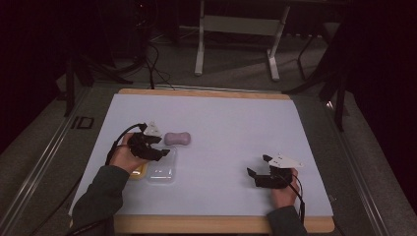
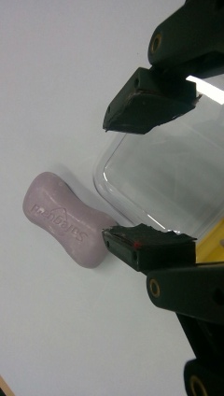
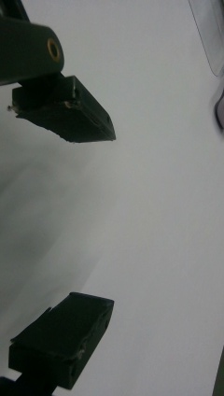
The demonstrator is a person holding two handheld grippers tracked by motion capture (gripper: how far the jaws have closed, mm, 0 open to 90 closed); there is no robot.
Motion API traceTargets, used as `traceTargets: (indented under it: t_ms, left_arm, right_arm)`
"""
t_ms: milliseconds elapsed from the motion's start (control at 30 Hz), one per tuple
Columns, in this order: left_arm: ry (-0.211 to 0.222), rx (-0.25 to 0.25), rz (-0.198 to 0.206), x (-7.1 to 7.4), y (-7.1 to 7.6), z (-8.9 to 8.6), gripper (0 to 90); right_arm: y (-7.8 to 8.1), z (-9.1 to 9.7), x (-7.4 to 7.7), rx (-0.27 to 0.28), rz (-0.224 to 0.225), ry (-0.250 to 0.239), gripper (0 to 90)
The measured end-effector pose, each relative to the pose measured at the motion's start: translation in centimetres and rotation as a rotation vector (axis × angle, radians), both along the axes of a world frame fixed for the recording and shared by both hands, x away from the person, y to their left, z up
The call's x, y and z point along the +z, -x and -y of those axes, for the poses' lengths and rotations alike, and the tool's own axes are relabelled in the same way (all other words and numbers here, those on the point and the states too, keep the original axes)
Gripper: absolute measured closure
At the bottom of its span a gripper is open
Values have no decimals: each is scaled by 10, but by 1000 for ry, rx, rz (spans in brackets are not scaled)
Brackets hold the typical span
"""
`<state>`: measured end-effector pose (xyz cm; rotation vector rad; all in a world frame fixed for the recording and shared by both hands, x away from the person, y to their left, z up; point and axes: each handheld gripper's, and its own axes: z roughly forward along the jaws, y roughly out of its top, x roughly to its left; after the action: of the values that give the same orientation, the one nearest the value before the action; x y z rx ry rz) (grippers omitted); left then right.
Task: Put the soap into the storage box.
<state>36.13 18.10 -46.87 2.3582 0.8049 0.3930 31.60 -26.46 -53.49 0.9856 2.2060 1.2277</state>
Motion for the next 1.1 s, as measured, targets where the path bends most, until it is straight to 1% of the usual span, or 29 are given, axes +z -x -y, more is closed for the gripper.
traceTargets:
  t_ms: [167,267,333,400,567,767,1100]
  left_arm:
    - [-19,-15,-9,1,-6,3,397]
    - [-10,-15,-8,2,-10,3,382]
    - [-12,-18,-8,2,-13,3,375]
    - [-10,-24,-19,3,-15,3,367]
    - [-21,-39,-34,3,-20,6,367]
    - [-23,-42,-43,3,-26,6,373]
    - [-27,-51,-73,1,-35,10,385]
  right_arm:
    - [0,0,0,0,0,1,157]
    - [0,0,0,0,0,1,157]
    - [0,0,0,1,0,1,157]
    - [0,0,0,1,0,1,157]
    - [0,0,0,2,0,3,157]
    - [0,0,0,3,1,3,157]
    - [0,0,0,4,1,3,157]
